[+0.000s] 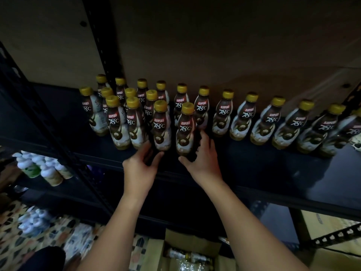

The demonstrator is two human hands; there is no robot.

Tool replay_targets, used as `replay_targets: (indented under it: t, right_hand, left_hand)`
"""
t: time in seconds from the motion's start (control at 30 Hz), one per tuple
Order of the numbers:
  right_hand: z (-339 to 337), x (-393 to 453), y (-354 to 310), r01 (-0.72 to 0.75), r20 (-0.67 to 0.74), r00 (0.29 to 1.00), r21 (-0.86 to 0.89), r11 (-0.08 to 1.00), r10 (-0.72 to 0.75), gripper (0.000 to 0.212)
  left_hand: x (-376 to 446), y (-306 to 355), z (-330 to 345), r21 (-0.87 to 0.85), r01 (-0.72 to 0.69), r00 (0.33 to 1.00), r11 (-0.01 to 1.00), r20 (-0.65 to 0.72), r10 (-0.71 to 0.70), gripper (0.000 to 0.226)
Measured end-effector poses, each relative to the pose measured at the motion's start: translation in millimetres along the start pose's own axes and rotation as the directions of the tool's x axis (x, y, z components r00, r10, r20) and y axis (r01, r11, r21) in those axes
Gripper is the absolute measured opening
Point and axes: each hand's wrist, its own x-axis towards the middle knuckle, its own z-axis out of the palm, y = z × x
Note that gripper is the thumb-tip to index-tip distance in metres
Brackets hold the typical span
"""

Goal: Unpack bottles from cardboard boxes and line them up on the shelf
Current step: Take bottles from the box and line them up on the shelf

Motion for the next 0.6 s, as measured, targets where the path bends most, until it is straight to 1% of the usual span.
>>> replay_targets:
  t: [0.07, 0.13, 0.2, 0.27, 0.3, 0.37, 0.4, 0.43, 0.47, 0.5, 0.53, 0.57, 0.6]
  right_hand:
    - [-3.6, -7.1, 4.0, -0.021, 0.007, 1.000, -0.002, 1.000, 0.021, 0.102]
    - [-11.2, -17.2, 4.6, 0.000, -0.001, 1.000, -0.016, 1.000, 0.000, 0.097]
    - [-17.0, -27.8, 9.3, 0.051, -0.030, 0.998, -0.077, 0.996, -0.053, 0.085]
    - [-20.7, -39.9, 18.1, 0.157, -0.086, 0.982, -0.123, 0.980, -0.168, 0.065]
    - [-21.8, -46.7, 23.3, 0.241, -0.133, 0.958, -0.120, 0.963, -0.256, 0.051]
    - [-23.3, -61.1, 40.7, 0.428, -0.249, 0.859, -0.130, 0.894, -0.448, 0.021]
    - [-23.1, -69.7, 51.7, 0.491, -0.287, 0.808, -0.152, 0.857, -0.514, 0.012]
    - [-22.3, -77.0, 61.7, 0.526, -0.297, 0.779, -0.169, 0.833, -0.552, 0.006]
    - [-20.4, -84.6, 74.1, 0.531, -0.287, 0.778, -0.175, 0.829, -0.558, 0.004]
    - [-17.5, -91.3, 89.0, 0.511, -0.268, 0.798, -0.173, 0.842, -0.540, 0.003]
    - [-12.9, -98.2, 105.8, 0.469, -0.243, 0.833, -0.169, 0.867, -0.498, 0.003]
    - [-7.2, -104.6, 124.7, 0.400, -0.209, 0.880, -0.158, 0.903, -0.426, 0.007]
    - [-0.8, -111.6, 145.9, 0.299, -0.163, 0.933, -0.145, 0.943, -0.321, 0.012]
  left_hand:
    - [-5.7, -2.6, 2.2, -0.015, 0.042, 0.999, 0.999, -0.010, -0.042, 0.042]
    - [-10.8, 0.6, 2.5, -0.028, 0.026, 0.999, 0.999, -0.041, -0.027, 0.041]
    - [-16.2, 7.8, 5.3, -0.064, 0.018, 0.997, 0.998, -0.076, -0.023, 0.034]
    - [-24.6, 15.7, 8.9, -0.132, 0.018, 0.994, 0.991, -0.108, -0.033, 0.026]
    - [-29.5, 18.2, 11.1, -0.172, 0.021, 0.992, 0.985, -0.118, -0.042, 0.021]
    - [-44.5, 14.5, 19.0, -0.215, 0.006, 0.994, 0.977, -0.107, -0.030, 0.015]
    - [-55.3, 9.2, 24.5, -0.215, -0.005, 0.996, 0.977, -0.085, -0.014, 0.014]
    - [-65.8, 2.5, 29.4, -0.206, -0.014, 0.998, 0.978, -0.059, 0.002, 0.013]
    - [-78.0, -6.5, 35.2, -0.187, -0.011, 1.000, 0.982, -0.021, 0.007, 0.013]
    - [-90.4, -17.3, 41.3, -0.163, 0.007, 1.000, 0.987, 0.028, -0.003, 0.014]
    - [-103.7, -29.8, 48.0, -0.139, 0.053, 0.995, 0.989, 0.091, -0.040, 0.015]
    - [-117.2, -43.8, 54.7, -0.106, 0.118, 0.981, 0.987, 0.164, -0.100, 0.016]
    - [-131.8, -60.6, 61.9, -0.060, 0.198, 0.953, 0.978, 0.243, -0.178, 0.017]
